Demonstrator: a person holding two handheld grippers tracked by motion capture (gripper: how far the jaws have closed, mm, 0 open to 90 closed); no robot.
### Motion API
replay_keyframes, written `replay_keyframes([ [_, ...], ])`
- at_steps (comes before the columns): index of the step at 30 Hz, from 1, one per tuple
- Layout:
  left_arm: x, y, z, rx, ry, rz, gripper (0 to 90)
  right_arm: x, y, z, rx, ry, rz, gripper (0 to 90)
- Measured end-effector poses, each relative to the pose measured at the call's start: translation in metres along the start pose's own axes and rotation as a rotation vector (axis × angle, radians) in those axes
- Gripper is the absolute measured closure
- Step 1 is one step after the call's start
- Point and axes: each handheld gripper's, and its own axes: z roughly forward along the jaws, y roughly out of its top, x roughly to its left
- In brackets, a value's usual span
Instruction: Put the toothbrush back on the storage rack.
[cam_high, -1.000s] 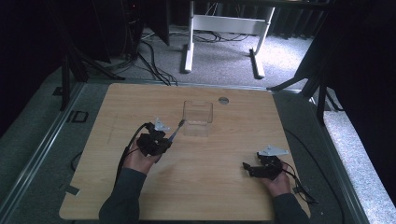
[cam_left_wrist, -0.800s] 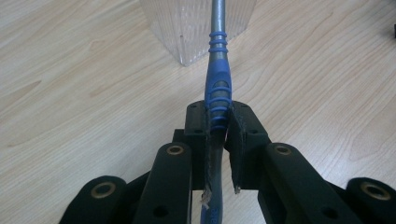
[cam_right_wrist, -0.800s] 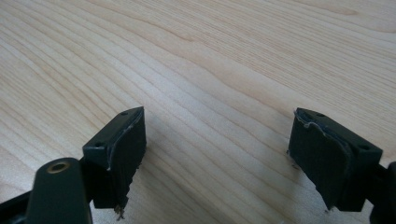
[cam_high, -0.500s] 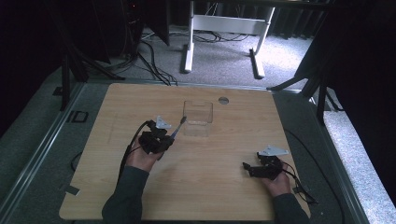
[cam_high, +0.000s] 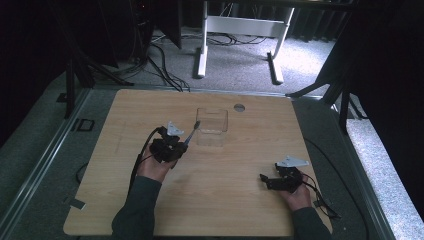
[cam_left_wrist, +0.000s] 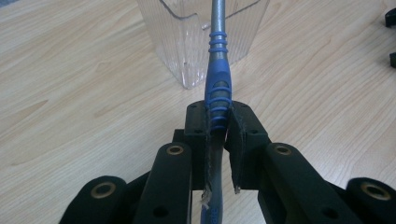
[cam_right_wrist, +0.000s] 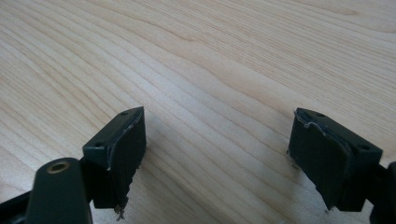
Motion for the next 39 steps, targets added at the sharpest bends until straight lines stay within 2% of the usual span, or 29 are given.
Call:
replay_keyframes([
  [16, -0.002, 0.007, 0.000, -0.048, 0.003, -0.008, 79.1, 0.000, 0.000, 0.000, 0.003, 0.000, 0.001, 18.7],
  [33, -0.001, 0.013, 0.001, -0.095, -0.011, -0.009, 79.2, 0.000, 0.000, 0.000, 0.002, 0.000, 0.001, 18.7],
  [39, -0.001, 0.017, 0.002, -0.103, -0.028, -0.008, 79.2, 0.000, 0.000, 0.000, 0.001, 0.000, 0.000, 18.7],
])
